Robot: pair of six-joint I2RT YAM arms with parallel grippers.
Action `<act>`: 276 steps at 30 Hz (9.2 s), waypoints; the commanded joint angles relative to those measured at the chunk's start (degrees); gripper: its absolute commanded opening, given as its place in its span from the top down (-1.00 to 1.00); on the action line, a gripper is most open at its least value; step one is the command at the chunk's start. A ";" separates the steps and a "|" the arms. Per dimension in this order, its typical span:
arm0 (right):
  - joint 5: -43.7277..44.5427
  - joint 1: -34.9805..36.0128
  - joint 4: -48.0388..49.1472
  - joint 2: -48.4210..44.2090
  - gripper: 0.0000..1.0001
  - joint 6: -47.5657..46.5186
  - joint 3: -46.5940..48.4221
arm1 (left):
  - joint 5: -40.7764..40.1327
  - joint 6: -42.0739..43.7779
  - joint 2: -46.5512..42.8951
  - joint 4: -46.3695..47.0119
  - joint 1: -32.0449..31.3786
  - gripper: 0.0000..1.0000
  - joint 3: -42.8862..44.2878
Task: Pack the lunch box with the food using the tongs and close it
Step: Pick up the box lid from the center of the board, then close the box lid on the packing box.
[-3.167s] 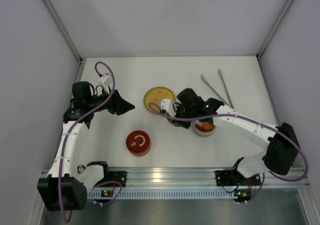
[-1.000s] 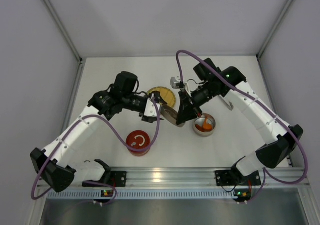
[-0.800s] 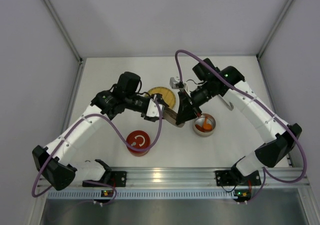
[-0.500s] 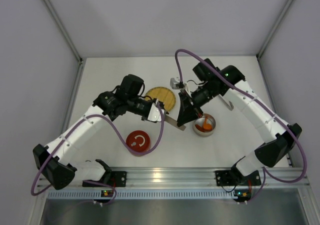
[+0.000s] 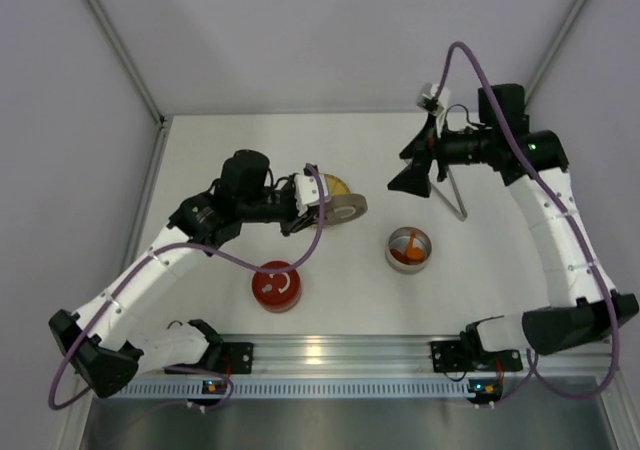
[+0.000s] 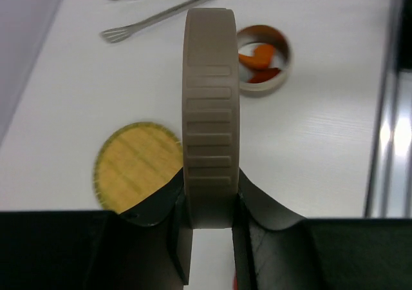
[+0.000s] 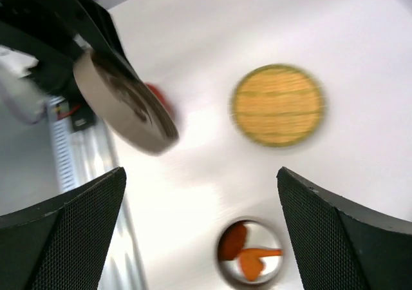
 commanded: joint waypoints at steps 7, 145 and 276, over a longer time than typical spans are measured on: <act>13.15 -2.06 25.91 -14.41 -0.99 7.12 -7.88 | -20.74 -2.77 -0.51 8.59 5.78 1.00 10.73; 35.99 26.33 47.46 -13.71 -0.26 -12.74 -14.66 | 11.26 -73.26 7.13 41.47 13.07 1.00 2.56; 6.81 -6.63 8.53 2.02 1.00 -68.29 -38.48 | 25.67 -53.84 13.02 27.32 37.42 -0.96 -9.13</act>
